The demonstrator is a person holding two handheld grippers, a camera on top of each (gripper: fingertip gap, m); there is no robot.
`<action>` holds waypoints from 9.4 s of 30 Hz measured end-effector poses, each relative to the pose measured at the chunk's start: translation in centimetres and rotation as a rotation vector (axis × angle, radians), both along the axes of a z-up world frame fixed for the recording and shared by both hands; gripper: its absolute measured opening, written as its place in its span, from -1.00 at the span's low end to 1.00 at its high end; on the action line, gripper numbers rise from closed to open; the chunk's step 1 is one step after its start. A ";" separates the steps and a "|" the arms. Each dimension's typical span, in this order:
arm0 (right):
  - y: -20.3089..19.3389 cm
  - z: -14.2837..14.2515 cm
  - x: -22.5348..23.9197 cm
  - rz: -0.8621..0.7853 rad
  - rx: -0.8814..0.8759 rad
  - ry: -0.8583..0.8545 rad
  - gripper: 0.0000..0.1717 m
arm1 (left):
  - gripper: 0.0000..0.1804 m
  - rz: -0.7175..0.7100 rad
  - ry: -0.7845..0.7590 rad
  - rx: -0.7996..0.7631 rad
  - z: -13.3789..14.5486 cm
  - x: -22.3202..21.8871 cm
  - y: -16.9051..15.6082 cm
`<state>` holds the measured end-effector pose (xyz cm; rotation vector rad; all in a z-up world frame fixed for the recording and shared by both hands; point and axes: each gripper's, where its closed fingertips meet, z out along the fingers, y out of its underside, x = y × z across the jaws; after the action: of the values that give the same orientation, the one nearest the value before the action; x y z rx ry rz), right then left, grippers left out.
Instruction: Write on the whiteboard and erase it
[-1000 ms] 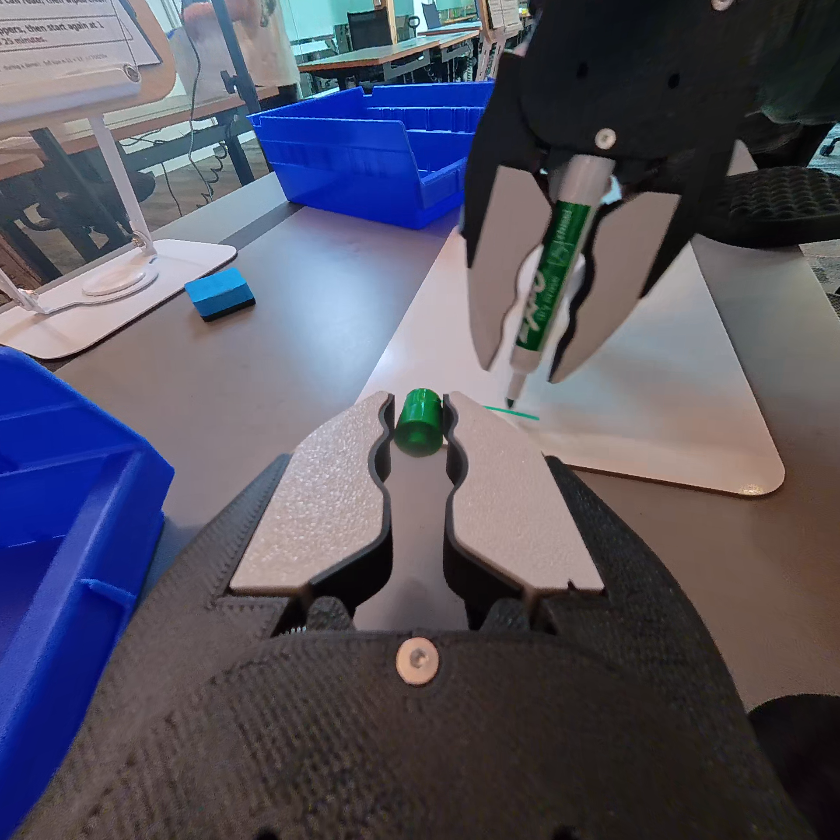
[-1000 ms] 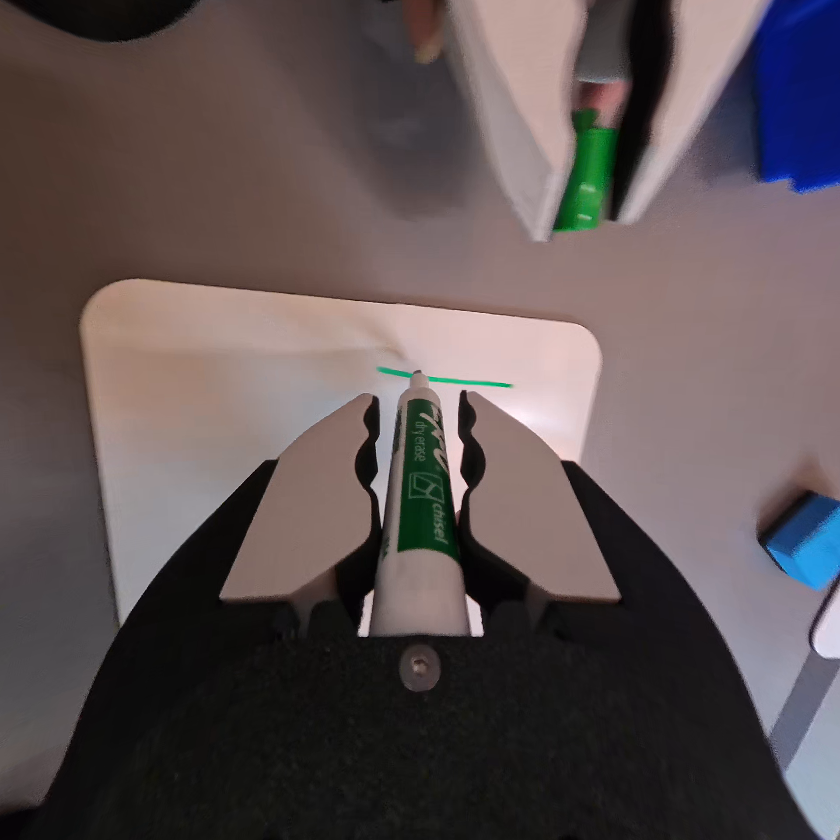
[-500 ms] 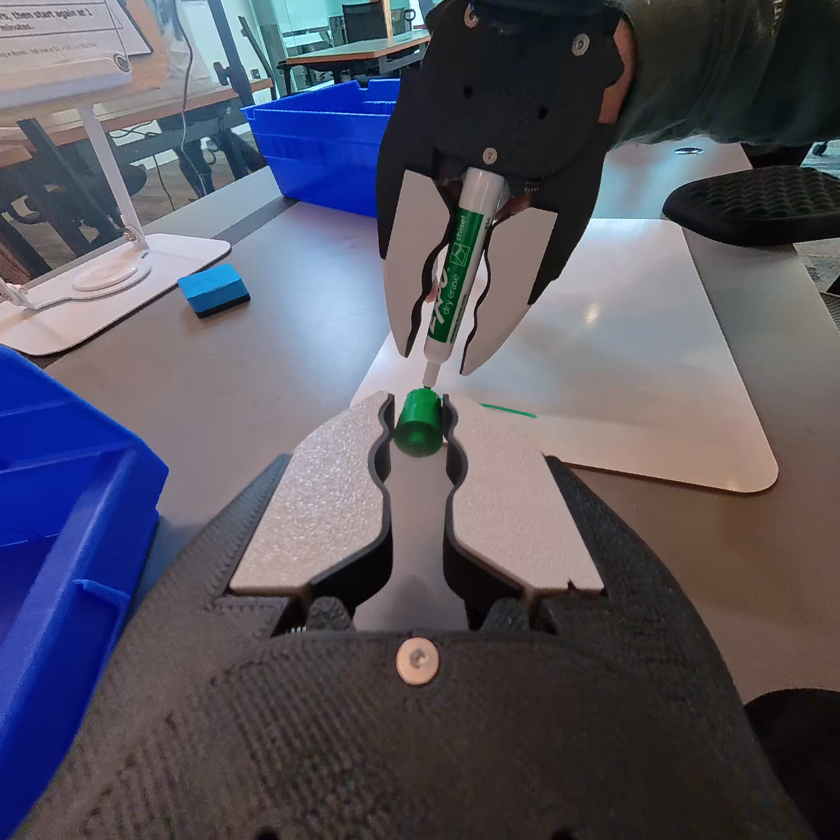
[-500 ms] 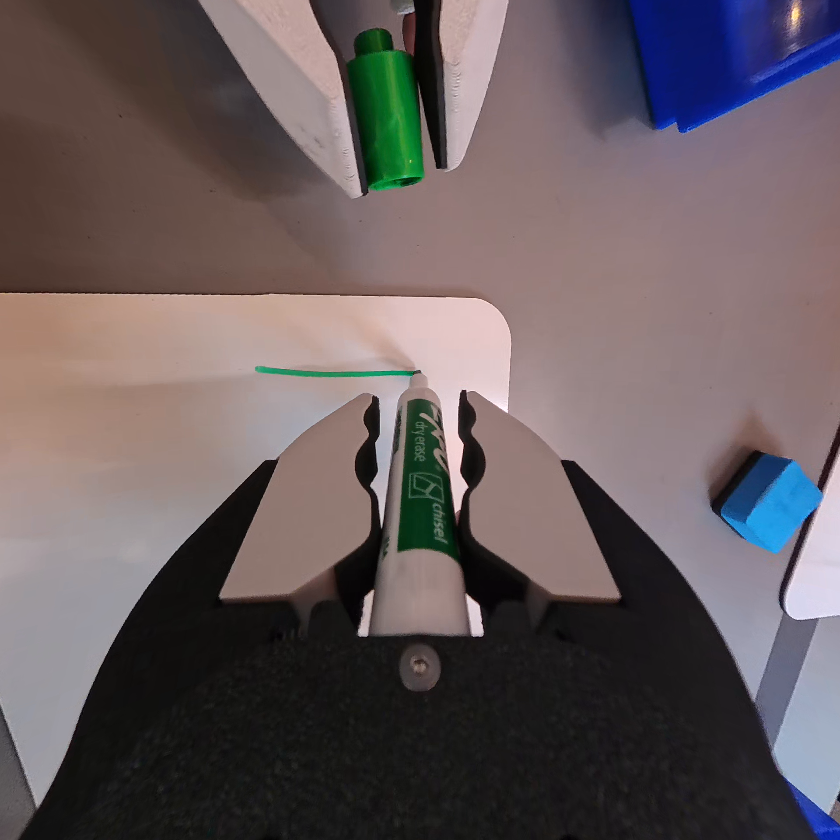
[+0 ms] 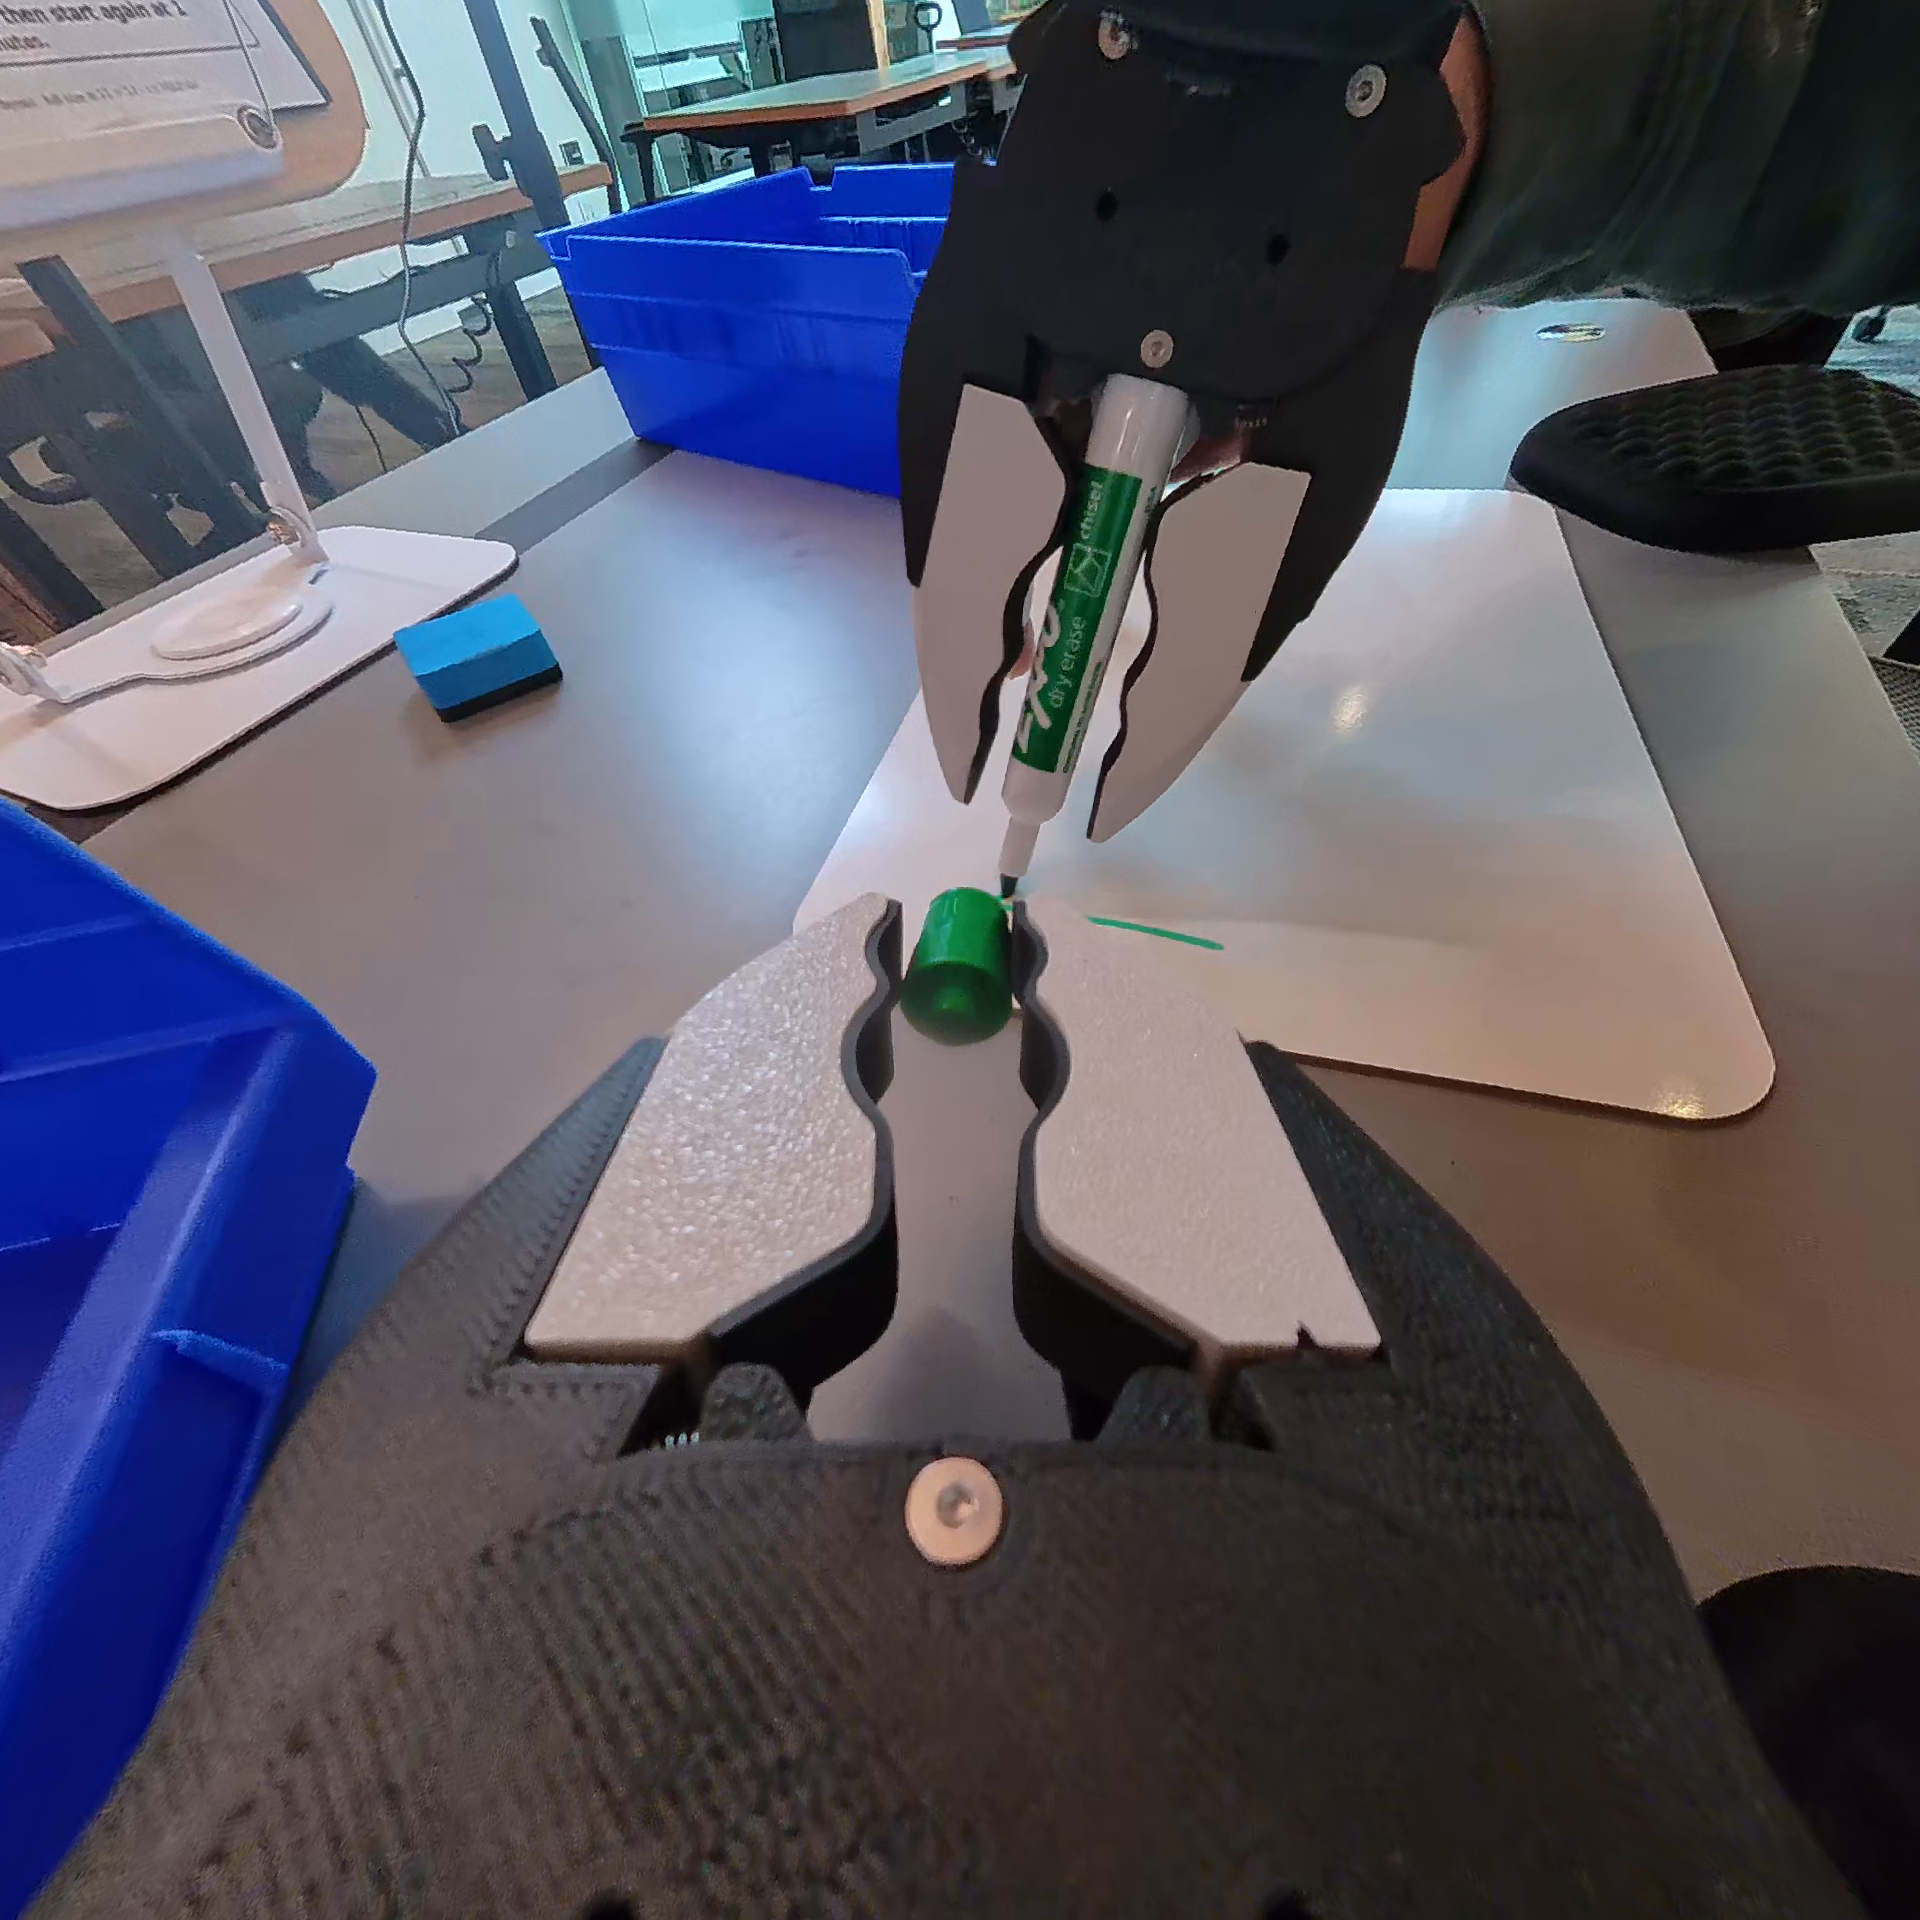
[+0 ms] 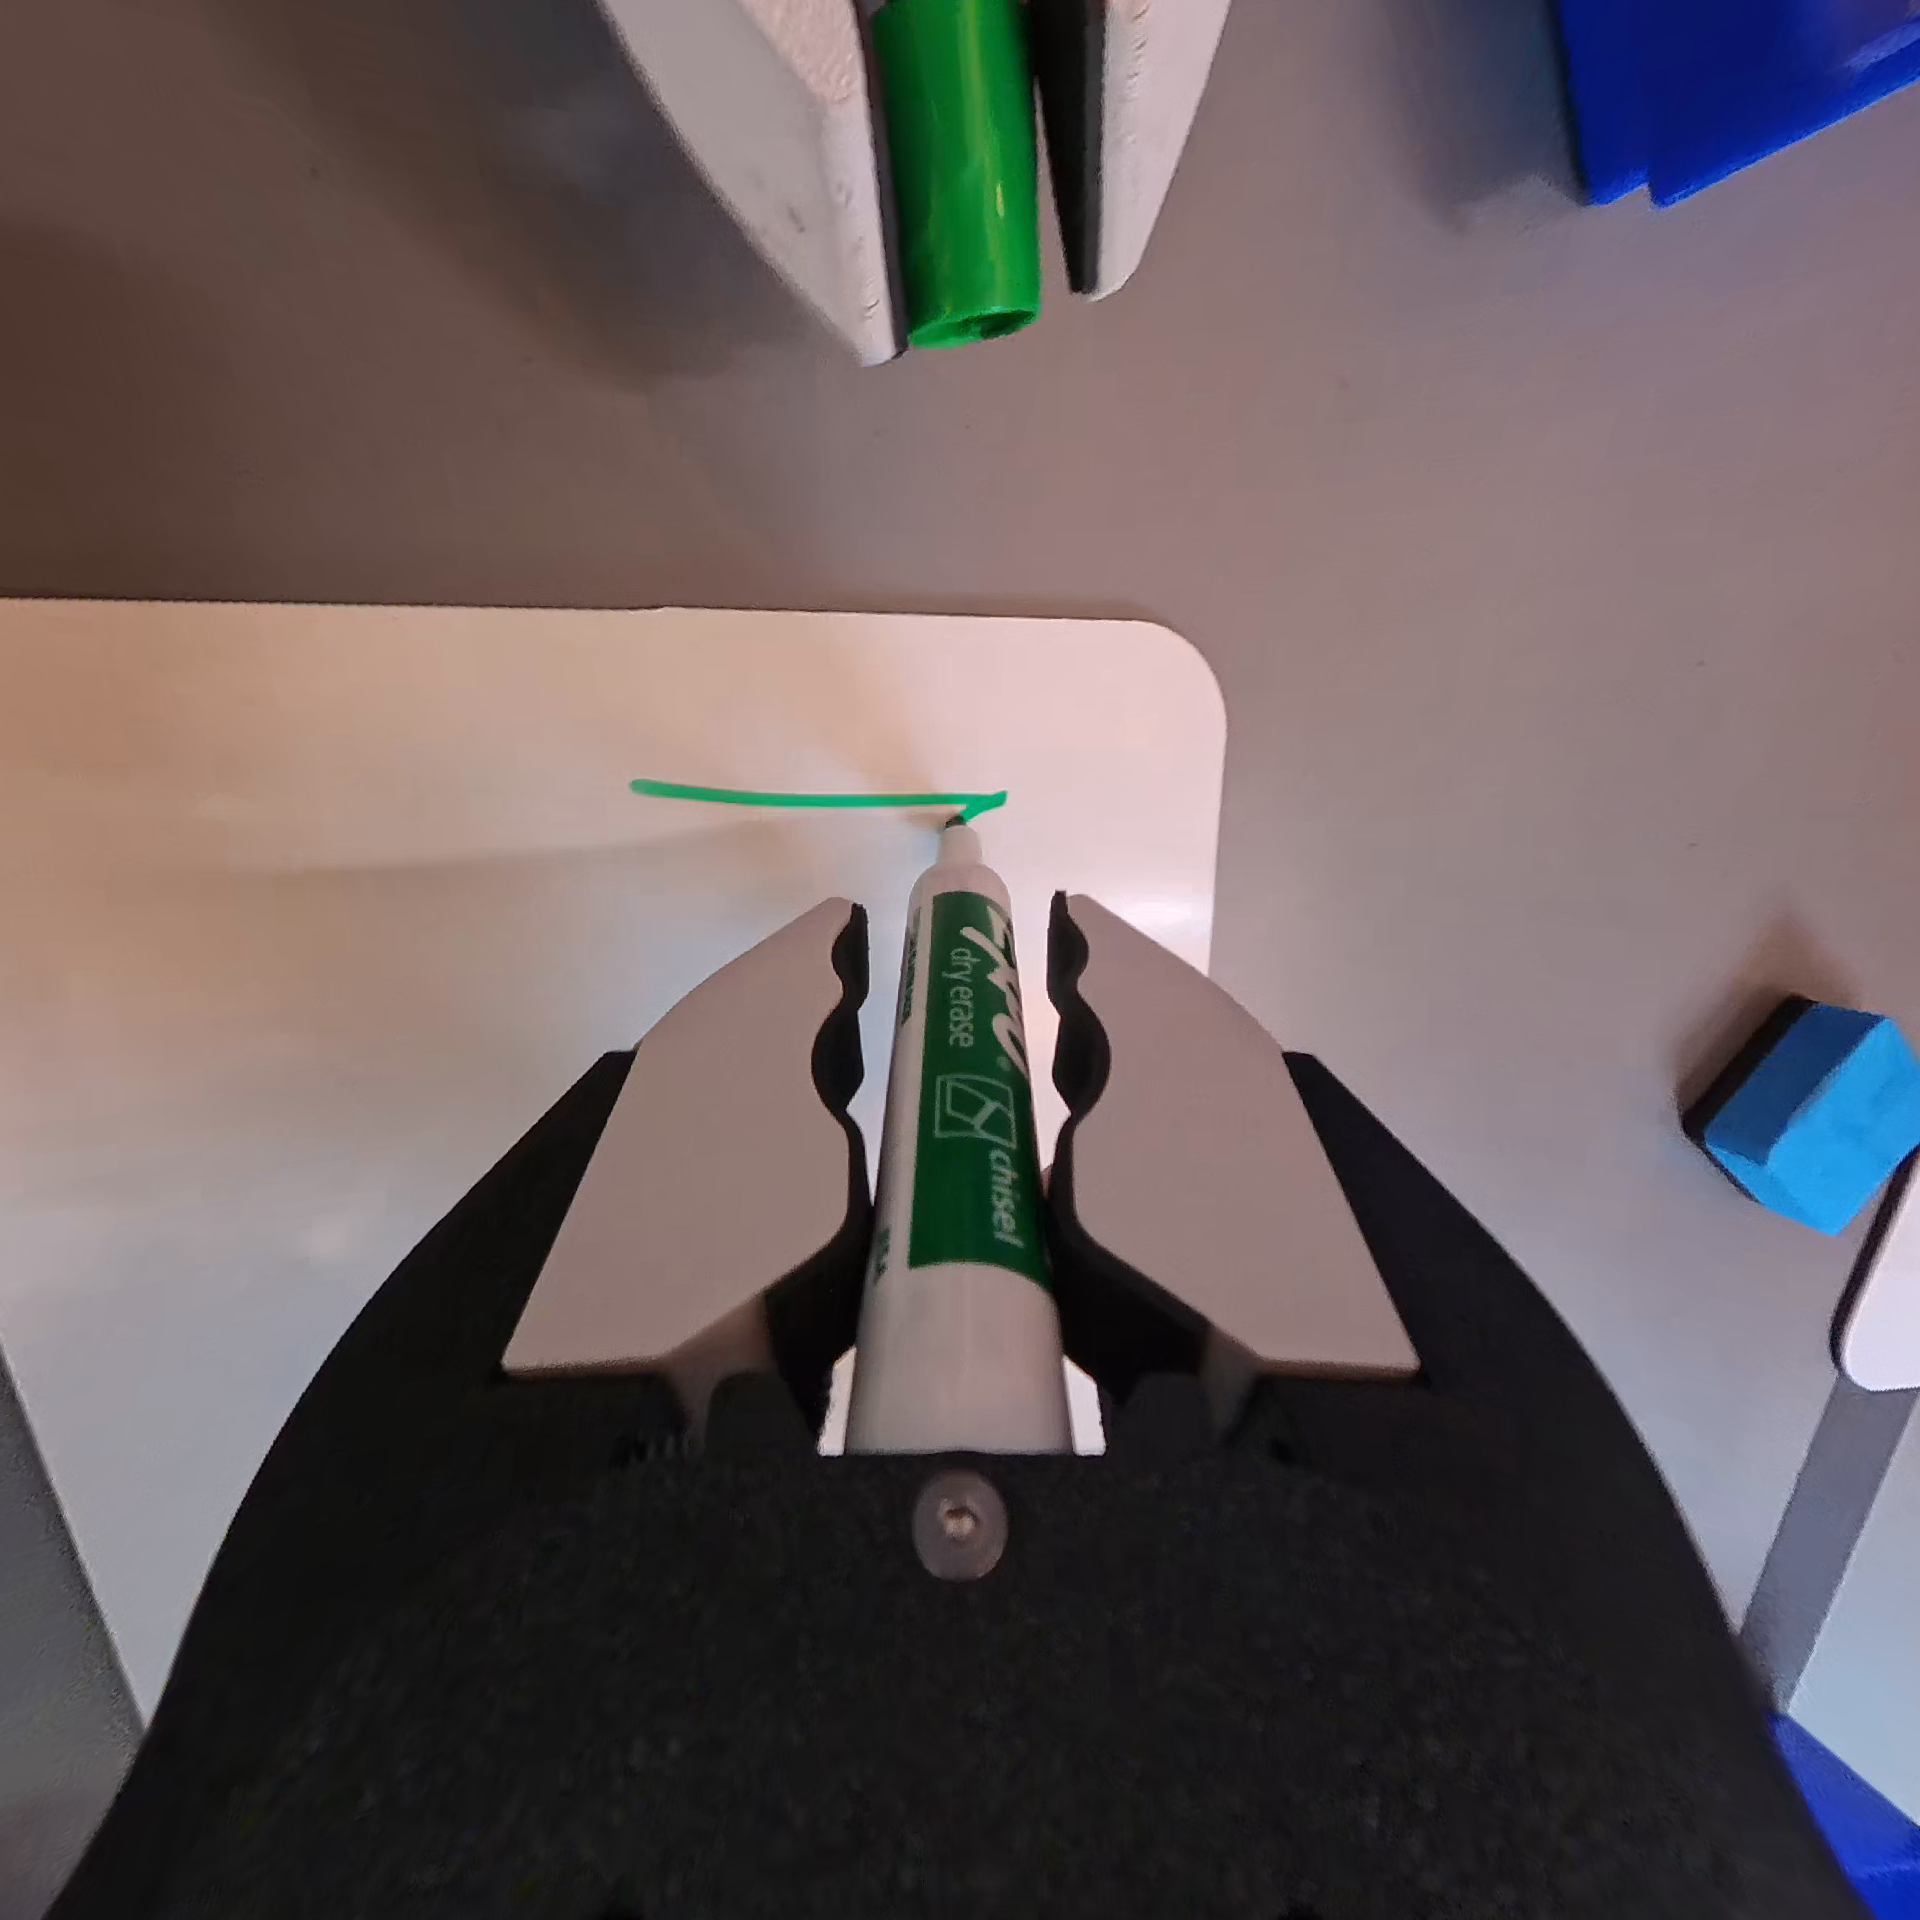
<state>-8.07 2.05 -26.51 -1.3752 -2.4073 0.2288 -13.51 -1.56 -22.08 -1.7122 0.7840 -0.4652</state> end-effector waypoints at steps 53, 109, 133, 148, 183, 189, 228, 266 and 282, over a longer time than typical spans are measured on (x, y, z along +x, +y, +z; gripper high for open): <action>3.2 0.7 3.1 -0.217 -0.064 0.037 -0.61 | -0.78 0.000 0.001 -0.010 -0.1 0.1 0.0; 3.0 0.0 4.8 -0.231 -0.078 -0.021 -0.60 | -0.78 0.000 0.014 -0.015 -0.3 0.1 0.0; 5.2 0.0 6.3 -0.292 -0.061 -0.038 -0.60 | -0.78 0.003 0.013 -0.018 -0.3 0.0 0.1; 6.1 0.6 8.7 -0.373 -0.087 -0.004 -0.60 | -0.78 0.005 0.020 -0.018 -0.4 0.1 0.2; 5.8 0.0 8.2 -0.337 -0.120 -0.009 -0.60 | -0.78 0.007 0.020 -0.018 -0.4 0.0 0.1; 5.9 0.8 7.6 -0.336 -0.133 0.039 -0.60 | -0.78 0.007 0.017 -0.019 -0.3 0.0 0.1; 5.5 0.9 10.1 -0.391 -0.136 0.042 -0.60 | -0.78 0.005 0.045 -0.008 -0.5 0.2 0.1; 9.1 0.6 15.5 -0.560 -0.136 0.065 -0.60 | -0.78 0.015 0.042 -0.013 -0.5 0.1 0.4; 6.5 -0.1 13.1 -0.470 -0.187 0.026 -0.60 | -0.78 0.009 0.036 -0.014 -0.5 0.1 0.3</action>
<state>4.99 8.54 -26.60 -1.9576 -2.0063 0.3486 -13.44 -1.29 -22.57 -1.7404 0.8005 -0.4360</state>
